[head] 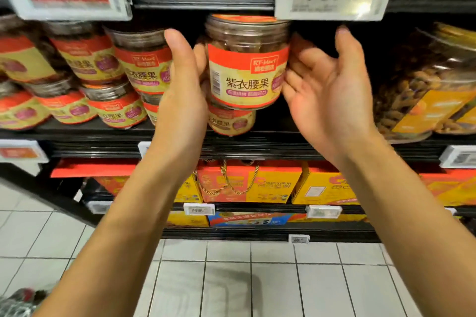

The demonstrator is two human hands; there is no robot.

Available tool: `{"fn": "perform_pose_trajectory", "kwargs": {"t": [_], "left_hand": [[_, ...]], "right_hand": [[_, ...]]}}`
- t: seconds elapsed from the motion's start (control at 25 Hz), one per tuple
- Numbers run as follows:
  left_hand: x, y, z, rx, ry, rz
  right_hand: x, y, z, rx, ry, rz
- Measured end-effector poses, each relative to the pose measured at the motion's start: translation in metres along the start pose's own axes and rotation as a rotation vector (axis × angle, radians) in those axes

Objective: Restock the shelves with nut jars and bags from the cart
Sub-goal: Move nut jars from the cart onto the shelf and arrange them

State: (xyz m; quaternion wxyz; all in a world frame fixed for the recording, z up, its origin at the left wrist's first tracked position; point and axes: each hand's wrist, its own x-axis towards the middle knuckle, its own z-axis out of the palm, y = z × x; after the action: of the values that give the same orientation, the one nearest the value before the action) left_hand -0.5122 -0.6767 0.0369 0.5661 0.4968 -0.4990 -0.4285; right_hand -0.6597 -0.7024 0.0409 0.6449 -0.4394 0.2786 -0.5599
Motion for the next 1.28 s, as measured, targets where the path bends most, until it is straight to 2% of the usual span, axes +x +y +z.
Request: {"fn": "perform_pose_trajectory", "kwargs": {"t": [0.16,0.28,0.36,0.48,0.56,0.68,0.92,1.16,1.28], "left_hand": [[0.018,-0.004,-0.010,-0.167,0.136,0.132],[0.023,-0.016,-0.012,0.066,0.181,0.149],[0.017,-0.021,-0.011,0.113,0.172,0.170],[0.001,-0.026,-0.018,0.188,0.266,0.265],[-0.009,-0.028,-0.019,0.079,0.248,0.311],[-0.013,-0.034,-0.012,0.041,0.121,0.250],[-0.007,-0.041,-0.017,0.051,0.099,0.208],[-0.007,-0.048,-0.018,-0.070,0.070,0.112],[-0.012,-0.043,-0.022,-0.011,0.079,0.112]], "right_hand": [[0.025,0.010,0.009,0.005,-0.068,-0.109],[0.035,0.026,0.009,-0.039,-0.067,-0.105],[0.038,0.028,0.008,-0.086,-0.078,-0.089],[0.031,0.032,0.005,-0.220,0.038,-0.107],[0.017,0.042,0.000,-0.354,0.138,-0.115],[0.005,0.058,-0.002,-0.474,0.151,-0.137],[0.014,0.067,-0.007,-0.470,0.142,-0.157],[0.020,0.076,-0.001,-0.480,0.171,-0.127],[0.021,0.074,0.001,-0.477,0.144,-0.090]]}}
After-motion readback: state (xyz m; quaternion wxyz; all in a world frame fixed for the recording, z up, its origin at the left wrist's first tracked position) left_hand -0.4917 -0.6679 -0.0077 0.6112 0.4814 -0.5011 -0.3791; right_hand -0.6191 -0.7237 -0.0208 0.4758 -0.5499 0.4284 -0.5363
